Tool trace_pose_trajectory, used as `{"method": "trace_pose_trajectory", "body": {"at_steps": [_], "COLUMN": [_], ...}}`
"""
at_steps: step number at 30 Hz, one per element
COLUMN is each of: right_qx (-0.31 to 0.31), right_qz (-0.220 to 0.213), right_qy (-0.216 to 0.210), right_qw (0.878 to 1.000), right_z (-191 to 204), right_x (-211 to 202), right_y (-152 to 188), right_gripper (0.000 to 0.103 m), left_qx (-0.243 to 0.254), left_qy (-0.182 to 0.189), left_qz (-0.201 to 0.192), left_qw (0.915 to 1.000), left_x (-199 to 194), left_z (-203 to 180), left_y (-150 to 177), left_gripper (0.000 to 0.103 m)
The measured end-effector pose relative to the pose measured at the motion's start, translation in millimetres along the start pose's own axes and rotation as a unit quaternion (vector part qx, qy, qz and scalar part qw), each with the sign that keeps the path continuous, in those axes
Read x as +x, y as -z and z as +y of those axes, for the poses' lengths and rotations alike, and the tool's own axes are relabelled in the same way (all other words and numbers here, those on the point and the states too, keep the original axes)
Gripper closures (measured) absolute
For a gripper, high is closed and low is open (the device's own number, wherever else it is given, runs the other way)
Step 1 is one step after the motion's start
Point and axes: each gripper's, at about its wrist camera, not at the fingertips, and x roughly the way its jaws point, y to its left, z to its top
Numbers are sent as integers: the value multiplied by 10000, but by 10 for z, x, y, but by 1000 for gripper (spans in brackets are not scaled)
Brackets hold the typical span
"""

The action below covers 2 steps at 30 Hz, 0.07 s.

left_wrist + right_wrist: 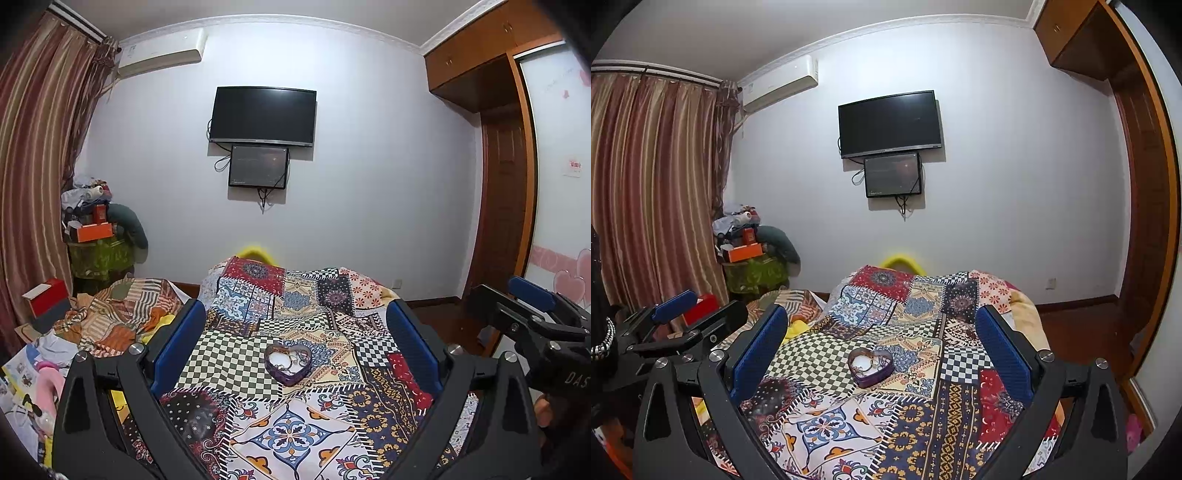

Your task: Organize jewelry

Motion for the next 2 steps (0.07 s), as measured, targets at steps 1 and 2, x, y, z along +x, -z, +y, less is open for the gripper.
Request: {"method": "trace_pose_trajectory", "body": {"at_steps": [1,2], "right_qx": [3,3], "right_qz": [19,41], "right_qy": [9,15], "right_qw": [10000,10000], "right_z": [-1,-5], "right_x": [13,28], "right_y": [6,12], "right_gripper": [2,2], "left_qx": [-7,-13], "left_qy": [-3,-7], "left_qz": [6,16], "left_qw": [10000,10000], "left_x": [10,22], "left_z": [6,11], "left_y": [2,3], "left_gripper": [5,5]}}
